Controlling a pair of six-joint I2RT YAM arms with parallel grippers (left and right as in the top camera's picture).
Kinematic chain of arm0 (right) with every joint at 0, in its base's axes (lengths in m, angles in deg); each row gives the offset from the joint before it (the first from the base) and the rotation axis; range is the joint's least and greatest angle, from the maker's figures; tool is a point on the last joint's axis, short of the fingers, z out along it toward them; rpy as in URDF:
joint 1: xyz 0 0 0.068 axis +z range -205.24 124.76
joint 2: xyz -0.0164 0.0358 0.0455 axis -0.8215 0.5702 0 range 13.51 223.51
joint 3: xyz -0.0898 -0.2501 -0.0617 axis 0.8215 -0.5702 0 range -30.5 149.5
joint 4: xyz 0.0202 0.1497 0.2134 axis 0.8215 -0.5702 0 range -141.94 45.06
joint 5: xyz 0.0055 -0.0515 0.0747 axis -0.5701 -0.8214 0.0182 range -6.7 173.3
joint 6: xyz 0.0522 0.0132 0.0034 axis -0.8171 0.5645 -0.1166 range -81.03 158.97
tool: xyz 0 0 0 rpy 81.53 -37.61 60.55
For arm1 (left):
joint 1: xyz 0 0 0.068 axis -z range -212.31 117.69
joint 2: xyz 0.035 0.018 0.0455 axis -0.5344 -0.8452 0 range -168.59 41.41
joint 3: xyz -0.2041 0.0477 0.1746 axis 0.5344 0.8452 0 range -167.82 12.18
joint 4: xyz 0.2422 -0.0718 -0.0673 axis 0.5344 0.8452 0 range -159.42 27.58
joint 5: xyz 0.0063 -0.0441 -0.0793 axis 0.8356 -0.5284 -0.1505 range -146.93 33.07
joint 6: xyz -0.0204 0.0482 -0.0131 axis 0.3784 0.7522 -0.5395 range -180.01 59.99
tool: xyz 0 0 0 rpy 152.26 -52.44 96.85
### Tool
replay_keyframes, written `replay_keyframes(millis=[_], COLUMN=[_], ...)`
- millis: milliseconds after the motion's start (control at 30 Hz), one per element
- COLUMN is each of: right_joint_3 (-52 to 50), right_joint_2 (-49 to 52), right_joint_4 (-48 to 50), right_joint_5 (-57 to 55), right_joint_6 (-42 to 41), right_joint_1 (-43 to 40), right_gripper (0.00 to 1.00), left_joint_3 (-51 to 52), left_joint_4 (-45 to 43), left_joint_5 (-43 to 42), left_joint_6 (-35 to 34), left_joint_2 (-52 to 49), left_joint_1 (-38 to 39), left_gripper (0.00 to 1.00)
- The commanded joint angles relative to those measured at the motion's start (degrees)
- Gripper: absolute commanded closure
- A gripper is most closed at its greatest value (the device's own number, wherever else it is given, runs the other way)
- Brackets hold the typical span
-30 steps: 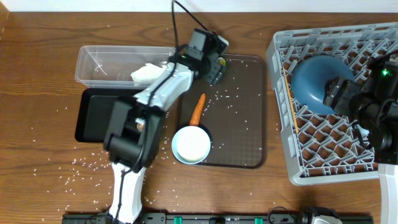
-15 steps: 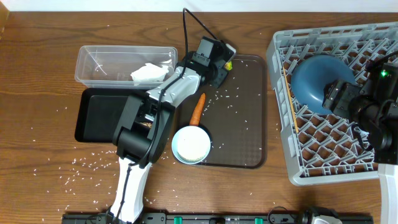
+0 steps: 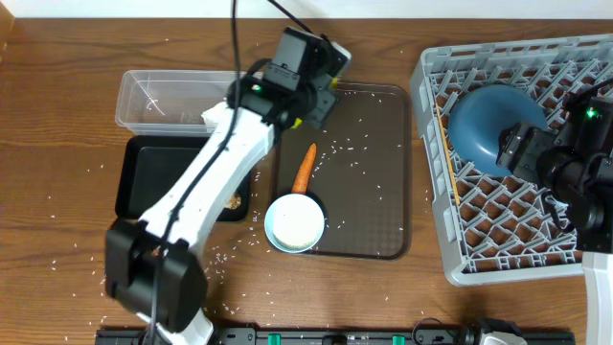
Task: Sort waste into correct bins and load items into the dishwasher rack
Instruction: 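Move the wrapper over the clear container and release it, then reach the left gripper to the carrot and grasp it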
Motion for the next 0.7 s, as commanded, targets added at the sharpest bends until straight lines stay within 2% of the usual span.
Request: replay_keyframes(millis=[0,100,200,333,400,467,533,567,667], right_joint_3=[0.17,0.17,0.17,0.17,0.17,0.17,0.17,0.17,0.17], right_joint_2=[0.11,0.11,0.11,0.11,0.11,0.11,0.11,0.11,0.11], right_joint_4=[-0.26,-0.26,-0.26,-0.26,-0.24,-0.24,-0.28,-0.33,-0.61], right_joint_5=[-0.15,-0.15,-0.15,-0.15,-0.15,-0.15,-0.15,-0.15,-0.15], right_joint_6=[0.72,0.72,0.72,0.72,0.72,0.72,0.72,0.72,0.74], right_joint_1=[-0.48,-0.48,-0.48,-0.48,-0.48,-0.48,-0.48,-0.48,-0.48], right_gripper=[0.18,0.18,0.18,0.18,0.18,0.18,0.17,0.17,0.17], left_joint_3=[0.00,0.07,0.17,0.17,0.15,0.15,0.15,0.15,0.15], left_joint_4=[3.28,5.73,5.33,5.75,6.69,8.90,11.15,12.31,15.17], left_joint_5=[14.73,15.04,14.58,7.67,4.68,3.37,3.43,3.56,2.80], left_joint_6=[1.51,8.68,12.83,19.32,19.50,19.47,19.45,19.02,12.52], left_joint_2=[-0.85,-1.77,-2.71,-3.17,-2.93,-2.36,-1.33,-0.50,2.86], left_joint_1=[-1.36,-4.48,-8.33,-12.55,-13.20,-12.85,-11.87,-11.28,-9.18], left_gripper=[0.93,0.94,0.94,0.93,0.84,0.69,0.35,0.27,0.25])
